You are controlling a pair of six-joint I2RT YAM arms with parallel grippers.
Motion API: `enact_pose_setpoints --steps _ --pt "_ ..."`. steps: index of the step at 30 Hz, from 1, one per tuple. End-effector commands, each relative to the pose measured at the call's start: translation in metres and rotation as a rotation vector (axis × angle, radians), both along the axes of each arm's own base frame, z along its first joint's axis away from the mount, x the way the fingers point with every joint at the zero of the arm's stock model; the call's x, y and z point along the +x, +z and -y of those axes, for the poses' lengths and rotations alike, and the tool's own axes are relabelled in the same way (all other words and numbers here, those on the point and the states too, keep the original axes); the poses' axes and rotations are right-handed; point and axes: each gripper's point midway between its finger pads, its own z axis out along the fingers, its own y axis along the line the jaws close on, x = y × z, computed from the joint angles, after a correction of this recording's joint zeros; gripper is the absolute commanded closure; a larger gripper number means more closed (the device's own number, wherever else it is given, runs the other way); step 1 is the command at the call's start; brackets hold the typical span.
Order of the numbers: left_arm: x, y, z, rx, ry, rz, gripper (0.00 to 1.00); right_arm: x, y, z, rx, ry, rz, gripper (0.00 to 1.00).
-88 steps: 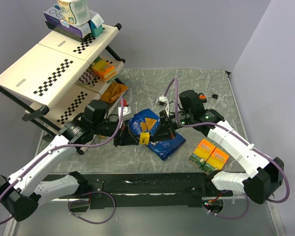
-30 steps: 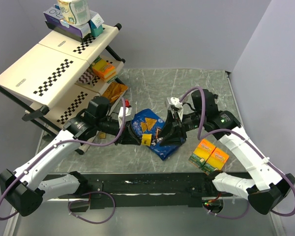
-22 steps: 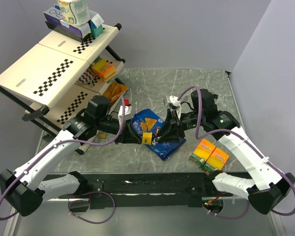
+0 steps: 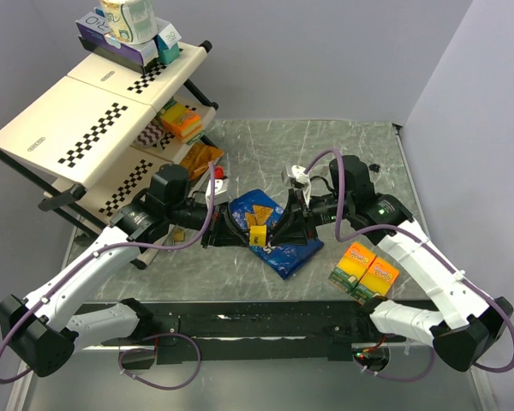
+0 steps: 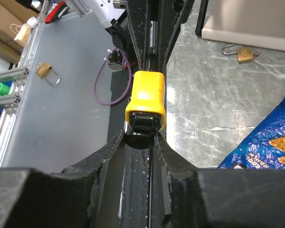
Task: Lock with the key
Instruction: Adjust the lock.
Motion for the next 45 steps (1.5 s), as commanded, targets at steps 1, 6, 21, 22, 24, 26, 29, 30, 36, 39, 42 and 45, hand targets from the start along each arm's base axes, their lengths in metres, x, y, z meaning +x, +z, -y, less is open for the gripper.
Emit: enact_pose_setpoints --steps 1,6,21,22,24,26,29,30,36,39,42,45 --pt "-0.004 0.022 0.003 -0.075 -0.034 0.079 0.99 -0.004 0.005 -0.004 0.026 0.042 0.033 0.63" --pt "-0.004 0.014 -0.001 -0.050 -0.032 0.091 0.99 -0.008 0.005 0.004 -0.003 0.029 0.050 0.57" --pt "0.000 0.008 -0.001 -0.028 -0.033 0.116 0.99 -0.001 0.018 0.010 0.001 -0.022 0.059 0.47" --pt "0.000 0.006 -0.001 -0.025 -0.035 0.116 0.99 0.000 0.019 0.009 0.002 -0.024 0.060 0.46" --pt "0.001 0.006 0.000 -0.026 -0.034 0.115 0.99 0.002 0.020 0.008 0.007 -0.028 0.061 0.46" --pt "0.001 0.007 0.000 -0.028 -0.031 0.113 0.99 0.002 0.020 0.007 0.006 -0.024 0.051 0.47" --pt "0.001 0.008 0.001 -0.030 -0.033 0.110 0.99 0.002 0.017 0.007 -0.001 -0.021 0.044 0.50" --pt "0.001 0.009 0.000 -0.032 -0.031 0.113 0.99 0.002 0.016 0.007 -0.002 -0.019 0.049 0.51" --pt "0.001 0.011 0.001 -0.041 -0.027 0.105 0.99 0.003 0.011 0.006 -0.010 -0.022 0.043 0.59" --pt "0.001 0.014 0.003 -0.052 -0.023 0.086 0.99 0.002 0.009 0.004 -0.011 -0.019 0.034 0.60" --pt "0.003 0.018 0.004 -0.065 -0.019 0.078 0.99 0.003 0.009 0.002 -0.003 -0.020 0.036 0.63" --pt "0.001 0.020 0.006 -0.074 -0.015 0.047 0.99 0.004 0.009 -0.001 0.008 -0.018 0.038 0.69"
